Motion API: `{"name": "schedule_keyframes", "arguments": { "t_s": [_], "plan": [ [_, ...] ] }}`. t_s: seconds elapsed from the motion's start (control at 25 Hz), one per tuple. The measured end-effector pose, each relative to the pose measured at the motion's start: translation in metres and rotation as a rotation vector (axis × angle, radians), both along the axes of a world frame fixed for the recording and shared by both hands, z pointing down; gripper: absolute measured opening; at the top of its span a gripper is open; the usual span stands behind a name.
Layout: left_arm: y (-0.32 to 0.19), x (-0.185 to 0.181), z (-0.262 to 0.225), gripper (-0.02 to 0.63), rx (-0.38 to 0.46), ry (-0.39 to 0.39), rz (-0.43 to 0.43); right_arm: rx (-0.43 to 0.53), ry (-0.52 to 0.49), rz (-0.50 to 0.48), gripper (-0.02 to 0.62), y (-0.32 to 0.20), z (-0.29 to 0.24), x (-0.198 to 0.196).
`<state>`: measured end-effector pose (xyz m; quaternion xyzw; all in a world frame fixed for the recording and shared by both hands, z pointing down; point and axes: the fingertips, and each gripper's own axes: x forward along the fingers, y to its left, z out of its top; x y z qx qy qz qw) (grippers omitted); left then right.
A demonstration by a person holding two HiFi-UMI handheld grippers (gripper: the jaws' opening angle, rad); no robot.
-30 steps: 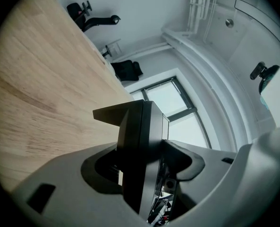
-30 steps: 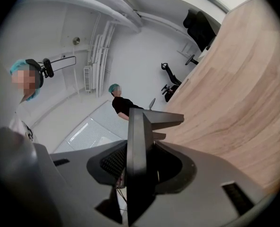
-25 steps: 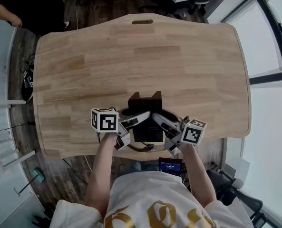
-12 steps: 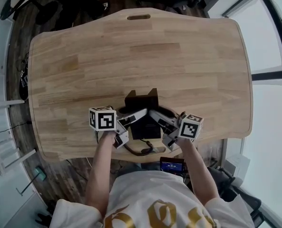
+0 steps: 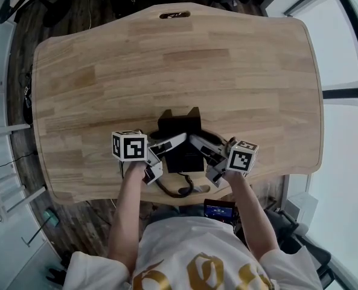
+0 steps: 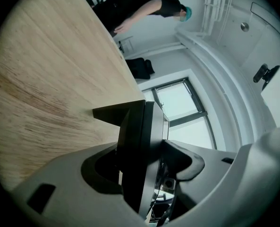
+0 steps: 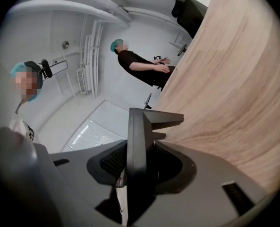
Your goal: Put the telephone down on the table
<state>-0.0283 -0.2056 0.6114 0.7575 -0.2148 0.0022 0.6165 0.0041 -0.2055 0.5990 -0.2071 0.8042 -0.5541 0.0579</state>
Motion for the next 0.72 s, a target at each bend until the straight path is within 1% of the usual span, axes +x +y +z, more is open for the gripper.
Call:
{"name": "schedule_keyframes", "arguments": {
  "t_s": [0.24, 0.48, 0.72],
  "plan": [
    [0.000, 0.002, 0.003, 0.256, -0.010, -0.013, 0.017, 0.010, 0.008, -0.002, 0.167, 0.000, 0.005, 0.000],
    [0.002, 0.002, 0.004, 0.256, 0.000, 0.002, 0.012, 0.024, 0.031, 0.001, 0.178, 0.001, 0.007, 0.000],
    [0.001, 0.004, 0.008, 0.256, -0.009, 0.021, 0.028, 0.029, 0.018, 0.016, 0.186, -0.001, 0.012, 0.001]
  ]
}}
